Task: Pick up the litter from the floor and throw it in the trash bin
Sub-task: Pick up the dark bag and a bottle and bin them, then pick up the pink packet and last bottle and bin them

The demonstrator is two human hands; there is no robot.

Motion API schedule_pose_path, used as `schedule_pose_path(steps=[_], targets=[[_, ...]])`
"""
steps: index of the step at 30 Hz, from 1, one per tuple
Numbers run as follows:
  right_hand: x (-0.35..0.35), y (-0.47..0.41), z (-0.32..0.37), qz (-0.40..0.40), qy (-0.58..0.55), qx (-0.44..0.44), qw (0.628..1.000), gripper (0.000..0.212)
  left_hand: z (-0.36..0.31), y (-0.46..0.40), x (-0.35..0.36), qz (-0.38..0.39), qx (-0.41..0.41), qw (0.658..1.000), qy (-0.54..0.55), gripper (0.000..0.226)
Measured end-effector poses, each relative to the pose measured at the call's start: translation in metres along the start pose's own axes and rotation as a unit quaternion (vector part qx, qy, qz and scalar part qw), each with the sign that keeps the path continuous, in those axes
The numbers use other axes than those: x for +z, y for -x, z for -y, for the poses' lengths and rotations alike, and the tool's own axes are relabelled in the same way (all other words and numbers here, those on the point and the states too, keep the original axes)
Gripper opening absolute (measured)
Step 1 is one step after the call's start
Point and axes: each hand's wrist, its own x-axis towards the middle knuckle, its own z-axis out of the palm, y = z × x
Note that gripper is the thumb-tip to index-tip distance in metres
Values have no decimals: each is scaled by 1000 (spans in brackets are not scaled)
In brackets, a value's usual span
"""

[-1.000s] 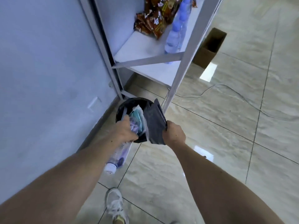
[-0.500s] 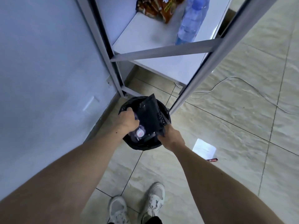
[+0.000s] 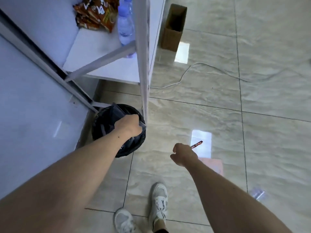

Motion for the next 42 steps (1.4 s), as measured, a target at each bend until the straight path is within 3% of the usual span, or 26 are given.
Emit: schedule_pose_path(steps=[9,18,24,30,32,42], targets=[[6,17,-149,19,-66,67,995,32,-141,10,69,42,79,994,-67,36],[29,-4,-297,13,-104,106,989,32,-255,10,174,69,89,991,-72,38],[79,-46,-350,4,-138,131,982,30,-280,-20,256,77,110,986,-96,45],[137,-127,-362,-24,-165,110,980,46,-273,-81,343,74,128,981,-123,44],[155,-160,-365,-36,-167,101,980,42,-271,-108,372,70,136,980,-126,48],[186,-266,-414,-132,-152,119,972,33,-275,-199,471,54,201,970,-122,102]])
